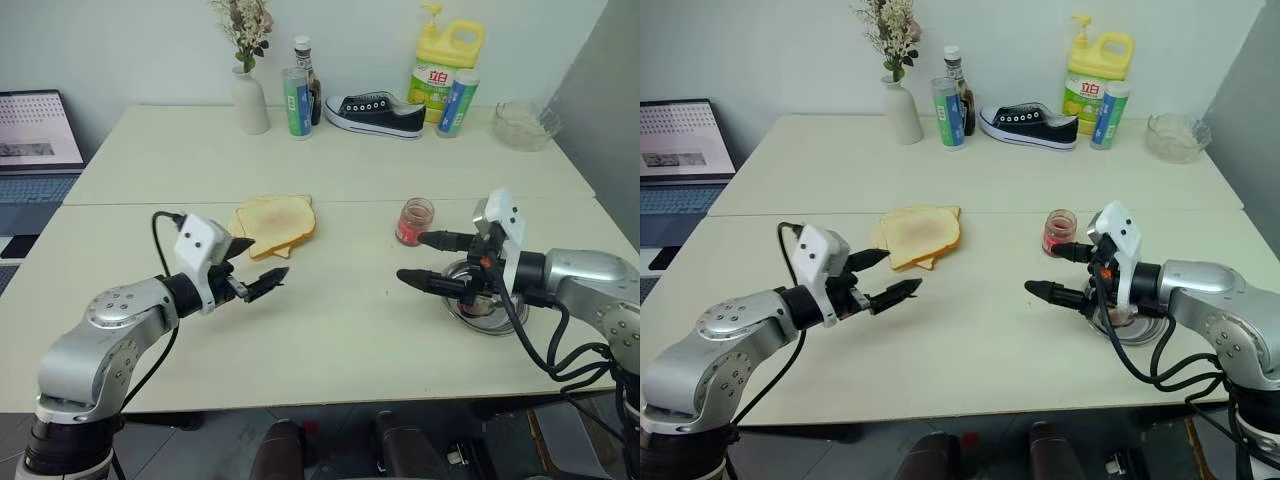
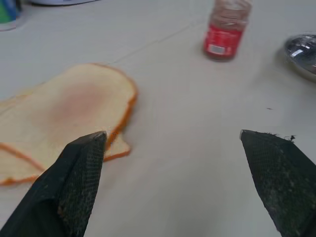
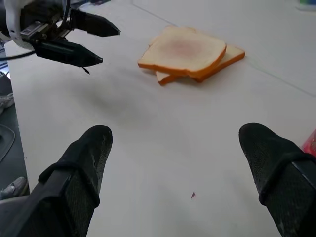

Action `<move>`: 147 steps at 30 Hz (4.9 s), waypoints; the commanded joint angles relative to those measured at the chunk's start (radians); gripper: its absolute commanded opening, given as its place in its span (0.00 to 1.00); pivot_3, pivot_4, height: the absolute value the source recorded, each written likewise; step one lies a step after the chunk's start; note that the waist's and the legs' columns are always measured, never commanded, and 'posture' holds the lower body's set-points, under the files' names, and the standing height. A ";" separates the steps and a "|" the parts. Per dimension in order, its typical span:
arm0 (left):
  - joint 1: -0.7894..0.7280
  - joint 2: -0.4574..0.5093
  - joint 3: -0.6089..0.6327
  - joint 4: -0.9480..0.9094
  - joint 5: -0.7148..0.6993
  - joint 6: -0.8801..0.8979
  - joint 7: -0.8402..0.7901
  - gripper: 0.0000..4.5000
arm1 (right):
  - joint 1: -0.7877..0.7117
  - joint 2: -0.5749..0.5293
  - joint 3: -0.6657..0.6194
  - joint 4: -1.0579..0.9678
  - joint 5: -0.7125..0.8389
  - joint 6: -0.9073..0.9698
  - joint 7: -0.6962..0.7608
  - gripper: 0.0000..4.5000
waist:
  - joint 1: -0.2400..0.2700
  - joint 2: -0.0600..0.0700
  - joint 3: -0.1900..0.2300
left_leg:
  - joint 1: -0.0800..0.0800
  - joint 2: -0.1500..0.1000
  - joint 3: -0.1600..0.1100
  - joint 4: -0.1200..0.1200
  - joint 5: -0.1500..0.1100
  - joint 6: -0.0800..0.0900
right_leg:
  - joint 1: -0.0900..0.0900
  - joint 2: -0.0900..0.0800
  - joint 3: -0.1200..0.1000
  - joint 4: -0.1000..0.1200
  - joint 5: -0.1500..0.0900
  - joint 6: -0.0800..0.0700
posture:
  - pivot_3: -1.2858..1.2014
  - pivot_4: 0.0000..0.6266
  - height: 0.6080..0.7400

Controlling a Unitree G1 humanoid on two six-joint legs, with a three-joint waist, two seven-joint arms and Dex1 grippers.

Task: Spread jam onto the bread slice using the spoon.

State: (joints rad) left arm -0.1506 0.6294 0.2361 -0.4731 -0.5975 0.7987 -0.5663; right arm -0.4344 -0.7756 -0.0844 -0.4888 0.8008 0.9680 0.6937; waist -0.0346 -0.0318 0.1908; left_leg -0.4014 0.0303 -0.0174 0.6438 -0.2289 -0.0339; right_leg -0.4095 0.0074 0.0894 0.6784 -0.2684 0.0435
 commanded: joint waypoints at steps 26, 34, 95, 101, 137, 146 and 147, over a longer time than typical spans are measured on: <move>-0.300 -0.372 0.089 0.577 0.004 -0.068 0.297 1.00 | -0.045 0.155 0.125 -0.050 -0.167 -0.099 -0.074 0.99 | 0.004 -0.003 0.000 | -0.001 -0.001 -0.004 0.001 0.000 0.000 | 0.001 0.000 -0.003 0.000 0.001 0.000 | 0.52 0.24 1.00; -0.308 -0.351 0.074 0.631 0.035 -0.084 0.286 0.80 | -0.033 0.151 0.095 -0.085 -0.155 -0.067 -0.103 1.00 | 0.003 -0.003 0.000 | -0.001 -0.001 -0.004 0.001 0.000 0.000 | 0.001 0.000 -0.003 0.000 0.001 0.000 | 0.52 0.24 1.00; -0.348 -0.317 0.018 0.570 0.119 -0.048 0.238 0.71 | 0.020 0.147 0.056 -0.108 -0.137 -0.055 -0.168 1.00 | 0.003 -0.004 0.000 | -0.001 -0.001 -0.005 0.000 0.000 0.000 | 0.001 0.000 -0.004 0.000 0.001 0.000 | 0.52 0.24 1.00; -0.364 -0.307 0.033 0.587 0.120 -0.071 0.237 0.46 | 0.016 0.141 0.056 -0.102 -0.142 -0.060 -0.160 1.00 | 0.003 -0.004 0.000 | -0.001 -0.001 -0.005 0.000 0.000 0.000 | 0.001 0.000 -0.004 0.000 0.001 0.000 | 0.52 0.24 1.00; -0.455 0.257 -0.637 0.200 0.287 -0.370 -0.740 0.00 | 0.347 -0.177 -0.390 -0.335 0.464 0.143 -0.159 1.00 | 0.003 -0.003 0.002 | -0.006 -0.001 -0.007 0.000 0.000 -0.001 | 0.000 0.000 -0.008 -0.005 -0.001 -0.001 | 0.52 0.24 1.00; -0.565 0.054 -0.762 0.618 0.619 -0.833 -0.680 0.00 | 0.510 -0.179 -0.353 -0.427 0.525 0.077 -0.243 1.00 | 0.010 -0.004 0.002 | -0.011 -0.001 -0.008 0.002 0.000 -0.001 | -0.002 -0.001 -0.009 -0.007 0.000 -0.001 | 0.52 0.24 1.00; -0.586 0.021 -0.758 0.660 0.640 -0.857 -0.653 0.00 | 0.511 -0.179 -0.346 -0.421 0.520 0.069 -0.250 1.00 | 0.010 -0.004 0.002 | -0.012 -0.002 -0.009 0.003 0.000 -0.001 | -0.002 -0.001 -0.010 -0.007 0.001 0.000 | 0.52 0.24 1.00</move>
State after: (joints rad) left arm -0.6952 0.6833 -0.5371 0.1441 0.0040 0.0071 -1.2660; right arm 0.0717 -0.9430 -0.4244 -0.8949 1.3105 1.0708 0.4536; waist -0.0245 -0.0358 0.1930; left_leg -0.4143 0.0287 -0.0268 0.6470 -0.2293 -0.0347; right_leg -0.4117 0.0061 0.0788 0.6713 -0.2677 0.0436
